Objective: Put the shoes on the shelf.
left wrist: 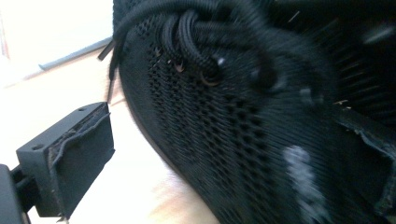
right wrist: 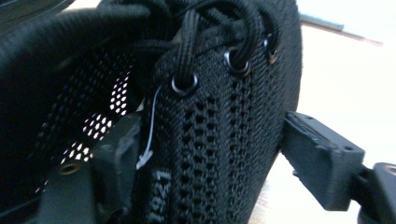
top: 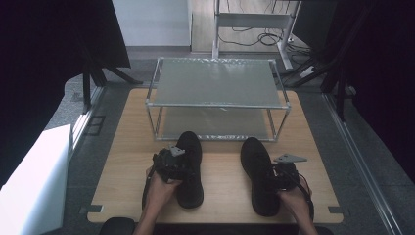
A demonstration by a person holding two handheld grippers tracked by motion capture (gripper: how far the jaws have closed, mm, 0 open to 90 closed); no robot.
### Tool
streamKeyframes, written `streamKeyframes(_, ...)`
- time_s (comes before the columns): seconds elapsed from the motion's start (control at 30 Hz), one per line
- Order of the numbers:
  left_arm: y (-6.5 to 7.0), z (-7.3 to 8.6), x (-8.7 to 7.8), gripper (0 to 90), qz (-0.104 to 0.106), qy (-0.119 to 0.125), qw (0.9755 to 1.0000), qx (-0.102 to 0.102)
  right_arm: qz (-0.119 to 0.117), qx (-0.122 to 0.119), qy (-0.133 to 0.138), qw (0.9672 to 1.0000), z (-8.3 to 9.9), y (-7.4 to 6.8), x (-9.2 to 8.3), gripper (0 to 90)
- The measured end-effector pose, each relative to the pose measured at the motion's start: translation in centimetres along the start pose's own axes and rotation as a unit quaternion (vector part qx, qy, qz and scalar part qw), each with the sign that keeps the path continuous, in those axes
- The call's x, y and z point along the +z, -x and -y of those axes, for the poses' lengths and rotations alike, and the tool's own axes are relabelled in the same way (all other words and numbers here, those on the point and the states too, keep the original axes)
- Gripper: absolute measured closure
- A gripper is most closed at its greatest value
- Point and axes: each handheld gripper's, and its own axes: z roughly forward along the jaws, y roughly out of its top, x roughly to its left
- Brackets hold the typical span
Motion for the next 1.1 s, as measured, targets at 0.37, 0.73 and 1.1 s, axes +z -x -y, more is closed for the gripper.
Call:
streamKeyframes(0.37, -0.4, -0.1, 0.1, 45.8, -0.025, 0.000, 0.9997, -0.006, 0.076, -0.026, 0.014, 0.9967, -0.5, -0.1, 0.1, 62.3)
streamKeyframes(0.73, -3.1, 0.8, -0.7, 79.2, -0.002, 0.028, 0.9985, -0.046, 0.054, 0.043, 0.035, 0.9970, 0.0, 1.4, -0.6, 74.9)
streamKeyframes(1.1, -6.0, 2.0, -1.2, 82.0, 0.090, 0.070, 0.9835, -0.141, -0.021, 0.122, 0.053, 0.9909, 0.2, 2.7, -1.0, 76.9)
